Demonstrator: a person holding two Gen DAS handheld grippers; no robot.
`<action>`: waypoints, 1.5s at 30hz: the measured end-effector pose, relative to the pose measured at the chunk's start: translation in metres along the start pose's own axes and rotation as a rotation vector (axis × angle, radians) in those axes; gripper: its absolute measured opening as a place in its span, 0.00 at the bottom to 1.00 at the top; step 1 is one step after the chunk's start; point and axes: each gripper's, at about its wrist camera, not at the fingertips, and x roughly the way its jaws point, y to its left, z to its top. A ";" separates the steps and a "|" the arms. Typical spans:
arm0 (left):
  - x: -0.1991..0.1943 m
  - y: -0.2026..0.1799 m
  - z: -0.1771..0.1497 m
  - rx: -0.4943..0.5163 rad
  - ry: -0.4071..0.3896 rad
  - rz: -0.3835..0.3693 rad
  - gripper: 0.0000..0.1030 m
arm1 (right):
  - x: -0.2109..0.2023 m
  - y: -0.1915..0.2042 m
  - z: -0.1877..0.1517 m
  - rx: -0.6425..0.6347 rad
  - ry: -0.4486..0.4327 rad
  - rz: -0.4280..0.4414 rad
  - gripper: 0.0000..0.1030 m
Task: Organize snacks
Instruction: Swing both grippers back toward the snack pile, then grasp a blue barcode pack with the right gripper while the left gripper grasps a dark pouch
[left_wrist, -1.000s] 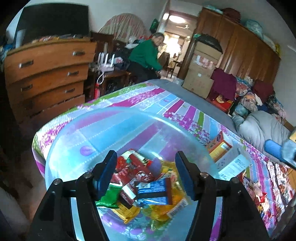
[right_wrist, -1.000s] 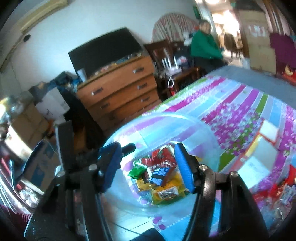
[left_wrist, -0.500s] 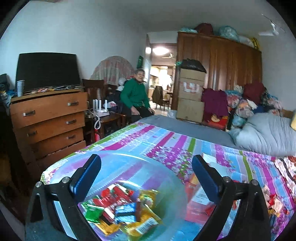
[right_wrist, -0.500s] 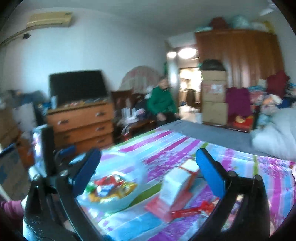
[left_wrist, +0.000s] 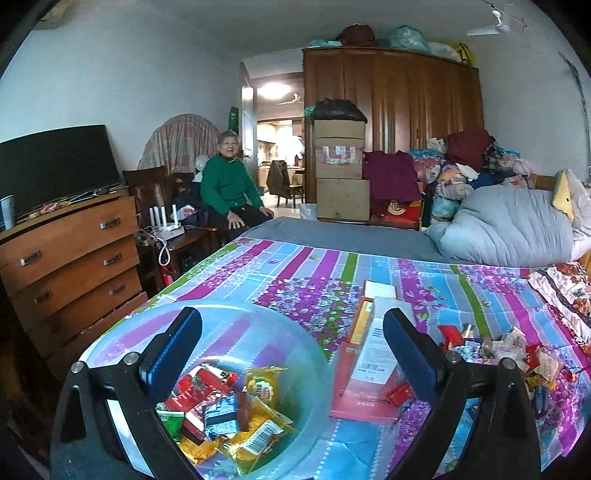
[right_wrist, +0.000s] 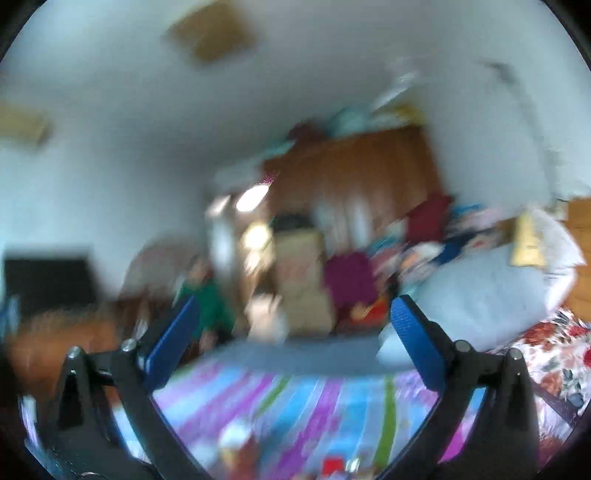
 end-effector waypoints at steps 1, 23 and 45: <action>-0.001 -0.003 0.001 0.002 -0.003 -0.004 0.96 | 0.013 -0.014 0.025 0.066 0.009 -0.023 1.00; 0.010 -0.022 -0.019 0.035 0.099 -0.045 0.96 | -0.031 0.110 -0.308 -0.232 0.944 0.407 0.99; 0.062 -0.195 -0.124 0.288 0.445 -0.427 0.96 | -0.020 -0.194 -0.405 0.099 1.210 -0.200 0.85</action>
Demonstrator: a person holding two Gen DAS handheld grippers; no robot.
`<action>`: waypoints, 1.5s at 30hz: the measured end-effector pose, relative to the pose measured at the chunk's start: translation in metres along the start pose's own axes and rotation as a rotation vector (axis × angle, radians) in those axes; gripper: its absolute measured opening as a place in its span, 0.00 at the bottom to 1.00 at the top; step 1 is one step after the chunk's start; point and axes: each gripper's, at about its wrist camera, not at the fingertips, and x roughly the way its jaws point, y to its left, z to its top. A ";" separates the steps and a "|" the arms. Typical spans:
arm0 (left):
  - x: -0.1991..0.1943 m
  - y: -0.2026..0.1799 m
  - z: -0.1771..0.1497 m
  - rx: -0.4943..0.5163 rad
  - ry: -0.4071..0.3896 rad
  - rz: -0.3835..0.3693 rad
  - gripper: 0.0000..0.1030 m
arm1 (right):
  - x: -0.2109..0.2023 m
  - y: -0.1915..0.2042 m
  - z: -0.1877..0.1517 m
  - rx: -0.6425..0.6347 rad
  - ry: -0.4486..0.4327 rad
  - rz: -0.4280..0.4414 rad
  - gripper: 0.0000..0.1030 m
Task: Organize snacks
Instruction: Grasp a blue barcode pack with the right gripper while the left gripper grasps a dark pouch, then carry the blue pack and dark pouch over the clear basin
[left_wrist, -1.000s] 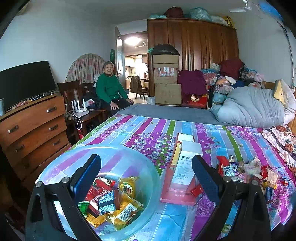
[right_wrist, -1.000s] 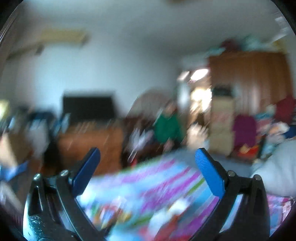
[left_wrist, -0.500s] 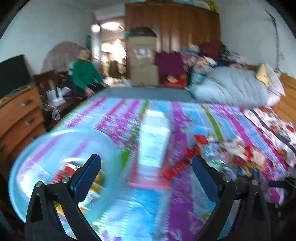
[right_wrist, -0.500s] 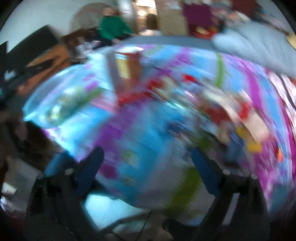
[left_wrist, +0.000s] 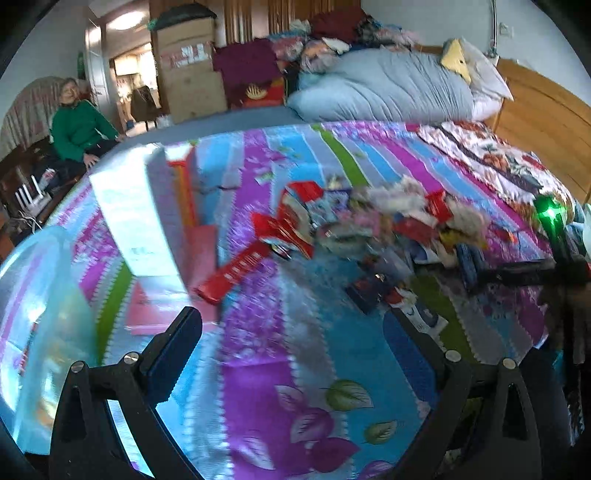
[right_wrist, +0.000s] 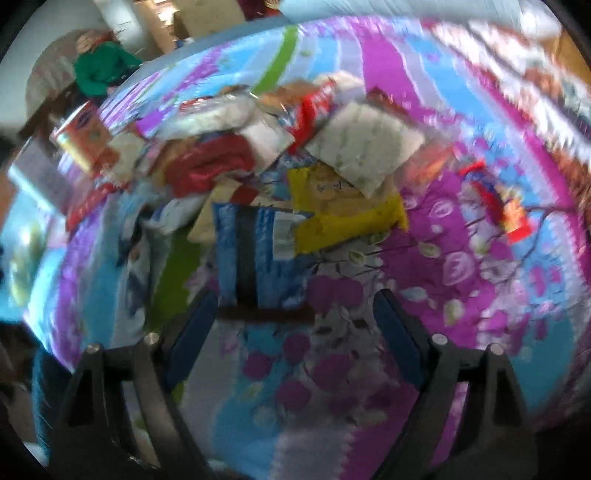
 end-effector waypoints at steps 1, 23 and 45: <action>0.006 -0.004 0.000 -0.010 0.014 -0.011 0.96 | 0.005 0.003 0.001 0.008 -0.004 -0.003 0.85; 0.166 -0.059 0.016 0.079 0.135 -0.386 0.72 | -0.010 -0.024 -0.039 0.114 -0.099 0.174 0.44; 0.027 -0.020 0.056 -0.005 -0.097 -0.253 0.30 | -0.051 0.009 -0.037 0.065 -0.189 0.173 0.44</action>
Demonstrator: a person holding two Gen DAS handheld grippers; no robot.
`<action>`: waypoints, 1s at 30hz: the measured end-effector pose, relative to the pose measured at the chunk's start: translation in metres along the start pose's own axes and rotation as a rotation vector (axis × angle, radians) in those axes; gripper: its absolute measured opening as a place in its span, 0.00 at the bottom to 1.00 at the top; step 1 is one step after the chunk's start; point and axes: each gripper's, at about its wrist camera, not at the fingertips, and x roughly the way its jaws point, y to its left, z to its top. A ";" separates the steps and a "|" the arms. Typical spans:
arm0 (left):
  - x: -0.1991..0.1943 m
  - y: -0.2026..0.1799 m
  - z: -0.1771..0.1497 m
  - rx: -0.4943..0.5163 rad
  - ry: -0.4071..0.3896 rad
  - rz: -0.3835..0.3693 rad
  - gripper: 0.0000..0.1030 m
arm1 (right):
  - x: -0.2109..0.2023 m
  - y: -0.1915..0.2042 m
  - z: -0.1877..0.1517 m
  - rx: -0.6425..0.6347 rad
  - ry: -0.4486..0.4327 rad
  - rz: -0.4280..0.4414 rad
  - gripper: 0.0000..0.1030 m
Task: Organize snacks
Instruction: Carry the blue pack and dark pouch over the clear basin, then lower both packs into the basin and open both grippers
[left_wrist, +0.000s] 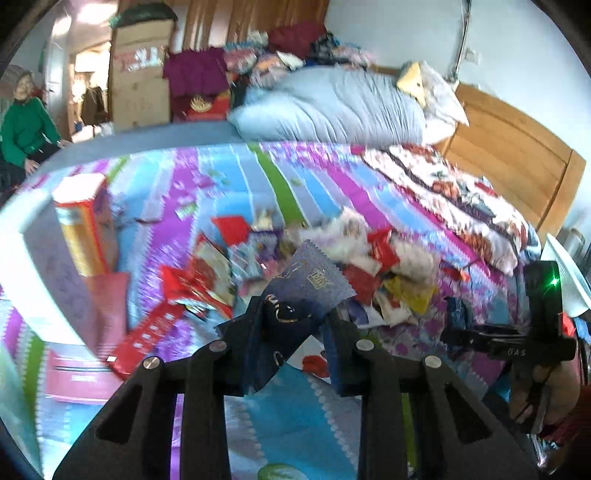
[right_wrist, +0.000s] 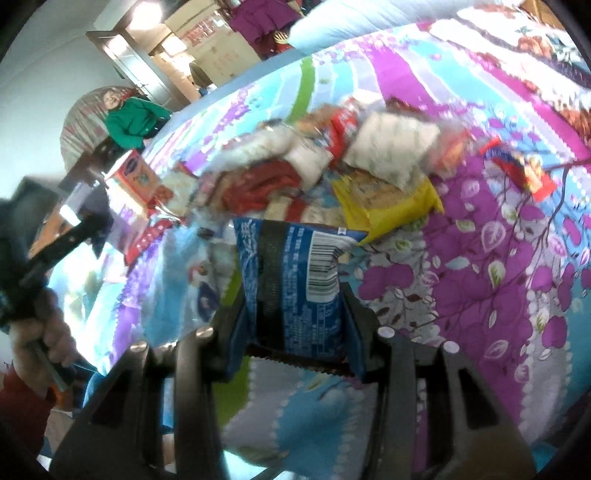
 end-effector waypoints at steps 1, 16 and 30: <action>-0.009 0.001 0.002 -0.002 -0.013 0.011 0.30 | -0.003 0.005 0.001 -0.008 -0.007 0.006 0.44; -0.164 0.102 0.018 -0.243 -0.244 0.271 0.30 | -0.043 0.137 0.090 -0.190 -0.135 0.183 0.44; -0.259 0.192 0.004 -0.451 -0.400 0.442 0.30 | -0.044 0.262 0.119 -0.337 -0.102 0.336 0.44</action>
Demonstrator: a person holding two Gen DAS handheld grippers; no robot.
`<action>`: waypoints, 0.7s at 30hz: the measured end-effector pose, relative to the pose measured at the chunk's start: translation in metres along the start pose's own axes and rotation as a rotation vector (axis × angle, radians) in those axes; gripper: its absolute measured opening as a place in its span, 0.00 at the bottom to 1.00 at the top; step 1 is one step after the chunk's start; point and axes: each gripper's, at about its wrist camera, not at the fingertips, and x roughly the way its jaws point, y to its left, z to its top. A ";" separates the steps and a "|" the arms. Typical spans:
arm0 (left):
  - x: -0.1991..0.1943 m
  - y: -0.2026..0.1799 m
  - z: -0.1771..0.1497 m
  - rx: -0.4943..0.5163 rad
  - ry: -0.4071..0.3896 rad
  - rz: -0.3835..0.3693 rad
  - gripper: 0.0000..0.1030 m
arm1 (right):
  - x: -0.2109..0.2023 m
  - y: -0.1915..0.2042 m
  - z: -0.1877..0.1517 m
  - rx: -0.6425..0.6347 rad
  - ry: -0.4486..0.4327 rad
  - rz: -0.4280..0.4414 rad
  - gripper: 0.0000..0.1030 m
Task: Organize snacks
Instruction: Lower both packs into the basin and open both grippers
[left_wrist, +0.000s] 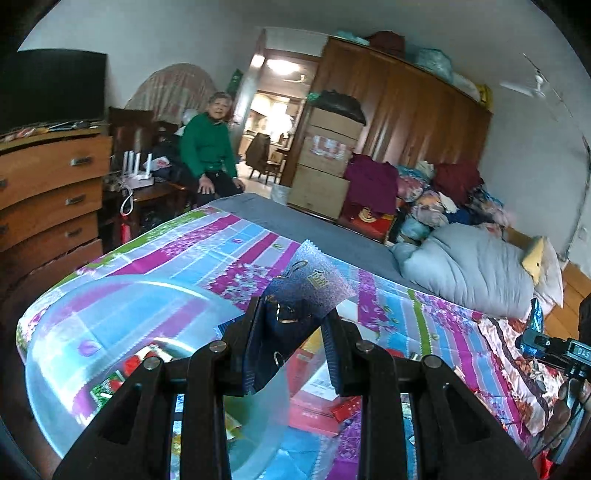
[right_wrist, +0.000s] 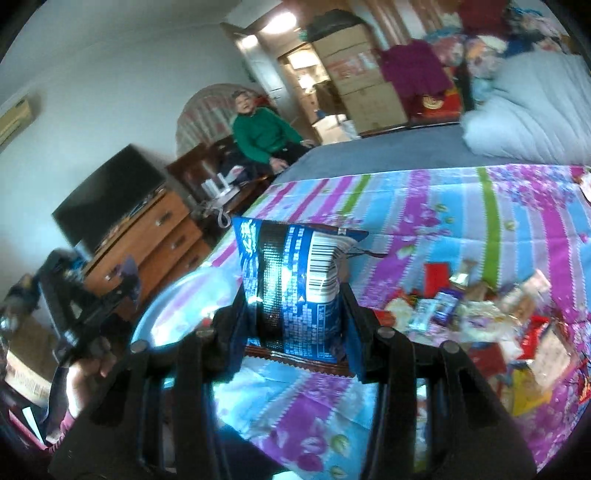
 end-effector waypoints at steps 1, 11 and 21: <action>-0.001 0.003 -0.001 -0.004 -0.003 0.001 0.30 | 0.002 0.005 0.002 -0.009 0.003 0.010 0.44; -0.013 0.033 -0.010 -0.050 -0.006 0.028 0.30 | -0.034 0.045 0.049 -0.085 -0.154 0.029 0.44; -0.002 0.052 -0.002 -0.057 -0.009 0.031 0.30 | -0.042 0.076 0.135 -0.140 -0.274 0.006 0.44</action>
